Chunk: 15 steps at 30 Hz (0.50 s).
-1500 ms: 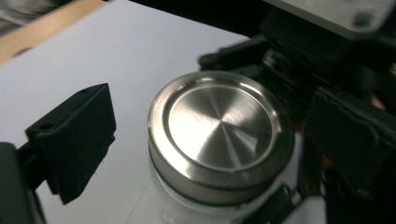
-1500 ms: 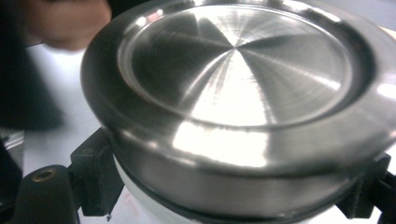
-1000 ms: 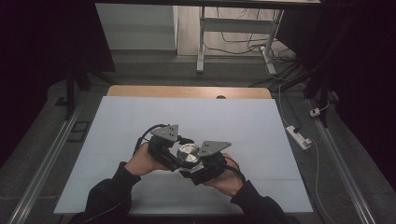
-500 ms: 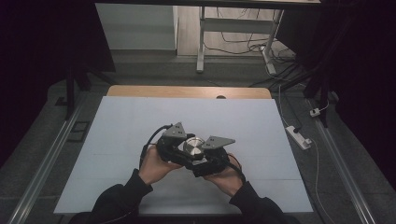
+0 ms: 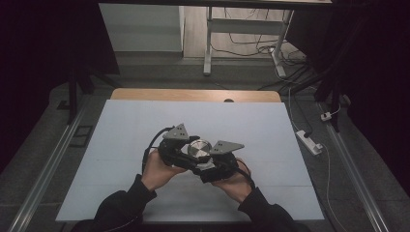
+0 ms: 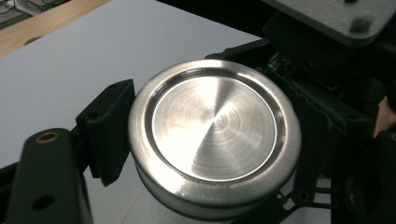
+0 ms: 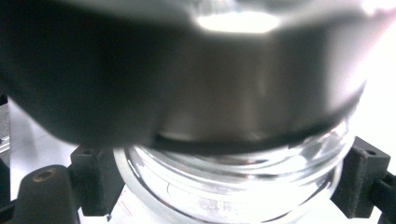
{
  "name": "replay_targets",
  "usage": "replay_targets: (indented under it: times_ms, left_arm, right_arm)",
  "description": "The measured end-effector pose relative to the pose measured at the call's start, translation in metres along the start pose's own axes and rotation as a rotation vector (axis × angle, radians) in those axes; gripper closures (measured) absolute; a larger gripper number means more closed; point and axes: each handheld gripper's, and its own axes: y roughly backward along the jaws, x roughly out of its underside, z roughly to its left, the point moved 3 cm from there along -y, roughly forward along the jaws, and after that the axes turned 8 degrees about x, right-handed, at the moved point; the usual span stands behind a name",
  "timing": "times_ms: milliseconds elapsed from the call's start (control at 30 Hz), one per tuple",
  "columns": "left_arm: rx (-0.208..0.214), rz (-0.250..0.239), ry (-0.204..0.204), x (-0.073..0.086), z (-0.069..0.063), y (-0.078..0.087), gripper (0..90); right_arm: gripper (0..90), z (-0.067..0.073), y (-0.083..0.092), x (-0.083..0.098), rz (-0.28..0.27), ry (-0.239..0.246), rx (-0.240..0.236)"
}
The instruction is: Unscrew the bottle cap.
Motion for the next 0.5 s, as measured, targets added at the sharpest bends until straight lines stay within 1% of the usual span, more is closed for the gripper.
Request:
replay_targets:
  times_ms: [100, 267, 500]
  left_arm:
    - [-0.006, -0.002, -0.006, -0.001, -0.001, 0.004, 20.6]
    - [-0.004, -0.011, -0.005, -0.002, -0.002, 0.012, 20.6]
    - [-0.008, -0.004, -0.015, -0.002, -0.004, 0.02, 20.6]
  right_arm:
    - [14.5, -0.002, 0.001, 0.0, -0.005, -0.001, 0.003]
    - [14.5, -0.006, 0.001, 0.001, -0.003, 0.002, 0.015]
    - [14.5, -0.012, 0.002, 0.002, 0.0, 0.0, 0.031]
